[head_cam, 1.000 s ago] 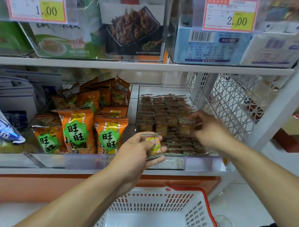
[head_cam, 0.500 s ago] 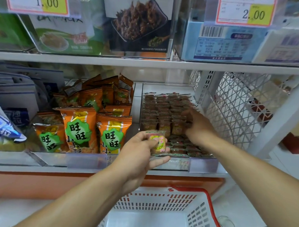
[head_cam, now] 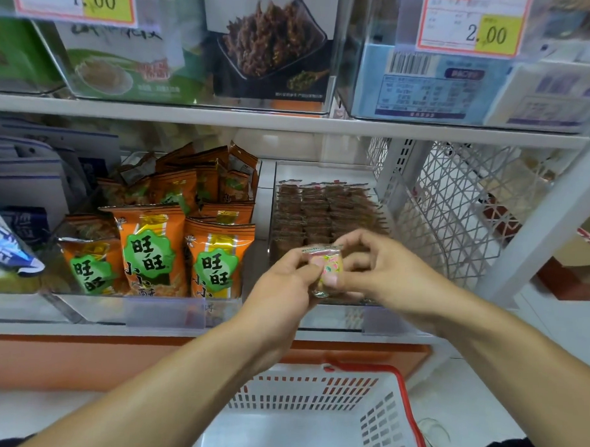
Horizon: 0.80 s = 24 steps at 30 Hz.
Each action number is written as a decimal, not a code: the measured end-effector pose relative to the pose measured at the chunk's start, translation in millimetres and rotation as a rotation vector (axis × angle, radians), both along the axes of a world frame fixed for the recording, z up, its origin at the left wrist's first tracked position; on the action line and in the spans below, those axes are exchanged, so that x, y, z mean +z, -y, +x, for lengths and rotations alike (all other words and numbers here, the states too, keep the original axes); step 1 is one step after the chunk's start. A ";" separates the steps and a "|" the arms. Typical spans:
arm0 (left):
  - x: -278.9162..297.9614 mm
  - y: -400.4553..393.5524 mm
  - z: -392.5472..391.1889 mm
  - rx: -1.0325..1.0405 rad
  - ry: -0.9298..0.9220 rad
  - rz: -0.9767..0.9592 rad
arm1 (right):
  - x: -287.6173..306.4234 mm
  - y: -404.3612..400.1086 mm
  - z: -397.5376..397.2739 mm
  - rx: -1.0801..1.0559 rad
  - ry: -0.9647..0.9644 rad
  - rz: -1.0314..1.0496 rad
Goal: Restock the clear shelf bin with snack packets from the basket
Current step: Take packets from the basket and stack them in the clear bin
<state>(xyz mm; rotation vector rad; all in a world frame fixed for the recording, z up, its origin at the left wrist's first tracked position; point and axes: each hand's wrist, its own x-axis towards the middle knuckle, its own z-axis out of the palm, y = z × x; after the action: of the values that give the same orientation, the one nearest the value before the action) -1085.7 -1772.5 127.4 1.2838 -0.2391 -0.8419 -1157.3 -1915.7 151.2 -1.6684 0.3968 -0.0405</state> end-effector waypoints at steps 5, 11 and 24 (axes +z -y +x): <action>-9.6 3.0 1.2 -0.174 0.795 0.465 | 9.7 38.5 3.9 -0.307 0.009 -0.406; -23.3 12.3 5.7 -0.373 1.085 0.878 | -8.8 73.7 35.1 -0.281 -0.327 -1.063; -26.2 28.1 11.0 -0.471 1.084 1.059 | -46.9 99.9 65.6 -0.349 -0.062 -1.056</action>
<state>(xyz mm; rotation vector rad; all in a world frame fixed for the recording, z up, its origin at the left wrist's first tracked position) -1074.7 -1800.6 101.1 2.6959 -1.0831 -0.5545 -1091.6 -2015.6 104.3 -2.6127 0.7934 -0.5362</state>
